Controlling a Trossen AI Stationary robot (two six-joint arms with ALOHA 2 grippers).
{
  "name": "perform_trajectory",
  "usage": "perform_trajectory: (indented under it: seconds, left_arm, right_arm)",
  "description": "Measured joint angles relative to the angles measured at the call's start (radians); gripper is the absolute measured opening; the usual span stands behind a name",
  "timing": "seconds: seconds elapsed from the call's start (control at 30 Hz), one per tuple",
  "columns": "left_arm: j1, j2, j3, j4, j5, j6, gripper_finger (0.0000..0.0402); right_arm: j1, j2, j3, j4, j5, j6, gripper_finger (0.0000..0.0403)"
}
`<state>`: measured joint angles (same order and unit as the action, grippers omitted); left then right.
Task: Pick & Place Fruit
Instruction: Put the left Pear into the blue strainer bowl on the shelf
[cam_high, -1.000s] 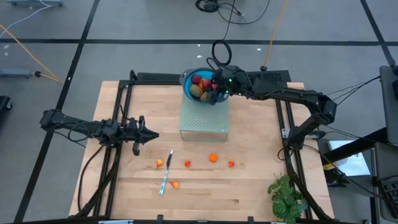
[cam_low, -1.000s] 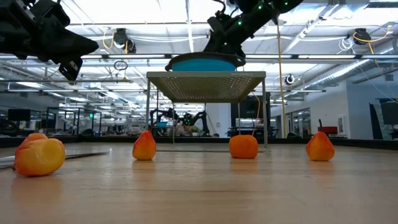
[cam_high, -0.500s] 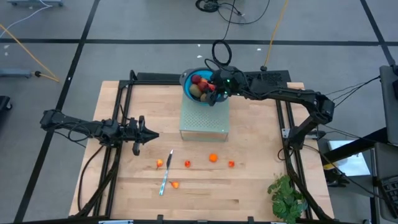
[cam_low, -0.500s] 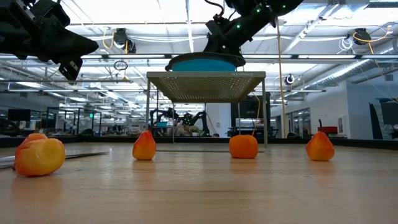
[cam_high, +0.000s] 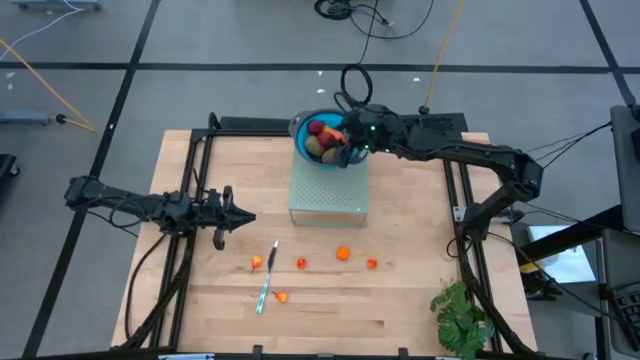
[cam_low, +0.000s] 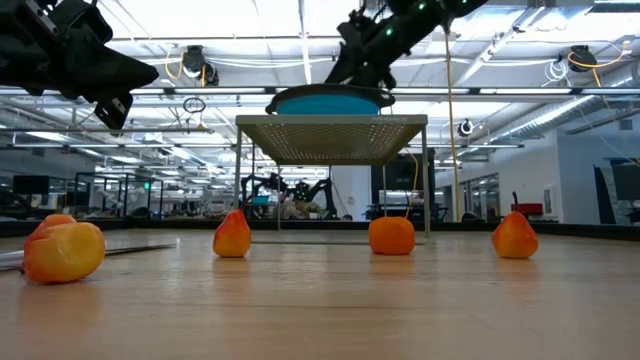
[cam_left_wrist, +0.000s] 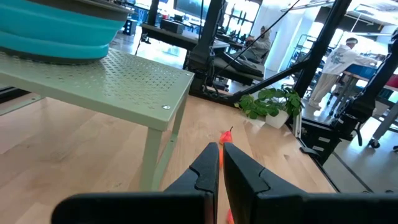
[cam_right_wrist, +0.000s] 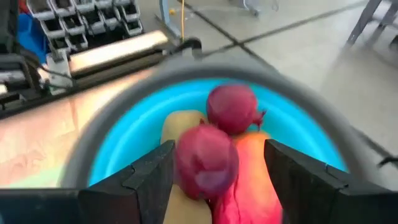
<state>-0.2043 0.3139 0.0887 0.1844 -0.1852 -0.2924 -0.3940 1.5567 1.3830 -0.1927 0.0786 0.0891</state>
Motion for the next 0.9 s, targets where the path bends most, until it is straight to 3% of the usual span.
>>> perform_trajectory:
  seconds: [0.37,0.5,0.9]
  left_arm:
    - [0.000,0.000,0.000,0.000,0.000,0.000,0.0021]
    - [0.000,0.000,0.000,0.000,0.000,0.000,0.0021]
    - [0.000,0.000,0.000,0.000,0.000,0.000,0.0021]
  right_arm:
    - [0.087,-0.141,0.000,-0.065,0.010,-0.140,0.0196]
    - [0.121,-0.169,0.000,-0.120,0.079,-0.183,0.0158]
    - [0.155,-0.279,-0.060,-0.127,0.082,-0.210,0.0022]
